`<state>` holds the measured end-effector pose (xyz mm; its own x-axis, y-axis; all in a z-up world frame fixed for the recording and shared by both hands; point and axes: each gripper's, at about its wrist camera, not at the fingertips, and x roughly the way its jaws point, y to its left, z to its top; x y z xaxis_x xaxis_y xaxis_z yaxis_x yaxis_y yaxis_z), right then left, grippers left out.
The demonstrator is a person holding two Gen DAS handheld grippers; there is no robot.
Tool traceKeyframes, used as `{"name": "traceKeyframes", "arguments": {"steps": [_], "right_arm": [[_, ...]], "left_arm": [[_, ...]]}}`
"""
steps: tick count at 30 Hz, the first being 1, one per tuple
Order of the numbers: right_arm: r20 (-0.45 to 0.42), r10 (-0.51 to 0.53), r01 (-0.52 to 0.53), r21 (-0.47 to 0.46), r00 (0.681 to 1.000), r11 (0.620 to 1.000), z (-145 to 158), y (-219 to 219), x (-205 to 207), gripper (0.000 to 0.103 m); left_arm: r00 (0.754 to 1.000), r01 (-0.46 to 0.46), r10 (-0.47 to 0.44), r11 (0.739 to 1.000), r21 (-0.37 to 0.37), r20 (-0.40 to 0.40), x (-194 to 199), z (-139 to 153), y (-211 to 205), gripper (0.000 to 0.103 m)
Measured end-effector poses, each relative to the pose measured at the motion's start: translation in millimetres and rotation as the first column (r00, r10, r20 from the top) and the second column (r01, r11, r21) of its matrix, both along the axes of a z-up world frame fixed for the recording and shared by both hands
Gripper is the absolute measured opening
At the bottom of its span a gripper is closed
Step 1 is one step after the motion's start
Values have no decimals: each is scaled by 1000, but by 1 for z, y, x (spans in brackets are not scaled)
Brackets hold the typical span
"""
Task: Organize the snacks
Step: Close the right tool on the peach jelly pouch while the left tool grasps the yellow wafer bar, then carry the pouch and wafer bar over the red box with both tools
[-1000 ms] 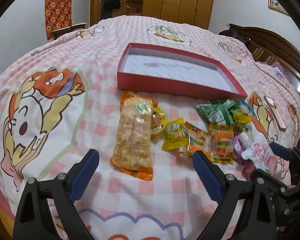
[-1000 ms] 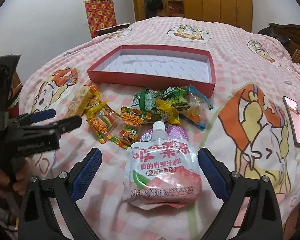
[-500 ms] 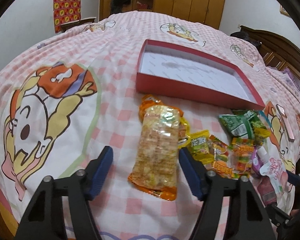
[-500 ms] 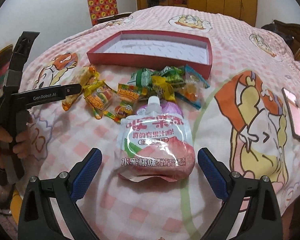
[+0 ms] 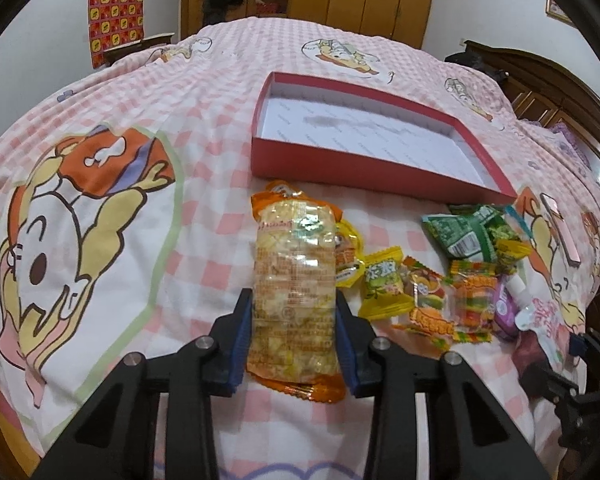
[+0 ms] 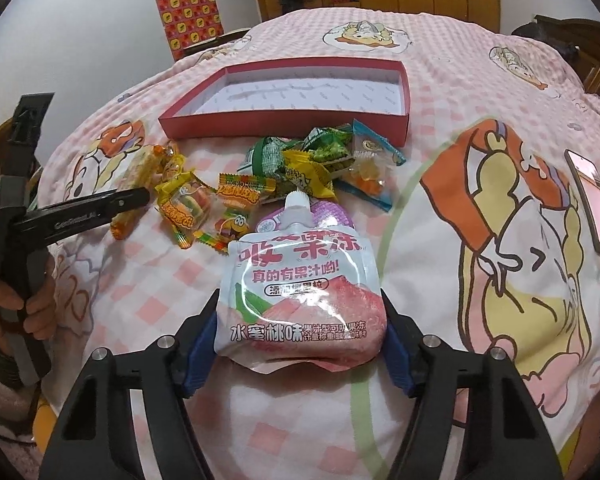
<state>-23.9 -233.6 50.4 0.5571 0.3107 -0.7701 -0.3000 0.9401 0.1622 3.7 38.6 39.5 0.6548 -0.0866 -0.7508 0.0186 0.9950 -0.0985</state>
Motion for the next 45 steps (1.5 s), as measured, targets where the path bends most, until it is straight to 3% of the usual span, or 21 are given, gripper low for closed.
{"name": "traceKeyframes", "arguments": {"steps": [7,17,22,45], "right_arm": [[29,25,-26,16,999,1000,15,3,-2,71],[24,65,-66,45,998,997,36,9,16,71],[12,64,-64,57,998,996,46,9,32,71],[2,23,-23,26,1000,999,69,16,143,71]], "left_arm": [[999,28,-28,1000,-5,35,-13,21,-1,38],[998,56,-54,997,-53,43,-2,46,-1,38],[997,73,-70,993,-89,42,13,57,-4,38],[997,82,-82,996,-36,-2,114,66,-18,38]]}}
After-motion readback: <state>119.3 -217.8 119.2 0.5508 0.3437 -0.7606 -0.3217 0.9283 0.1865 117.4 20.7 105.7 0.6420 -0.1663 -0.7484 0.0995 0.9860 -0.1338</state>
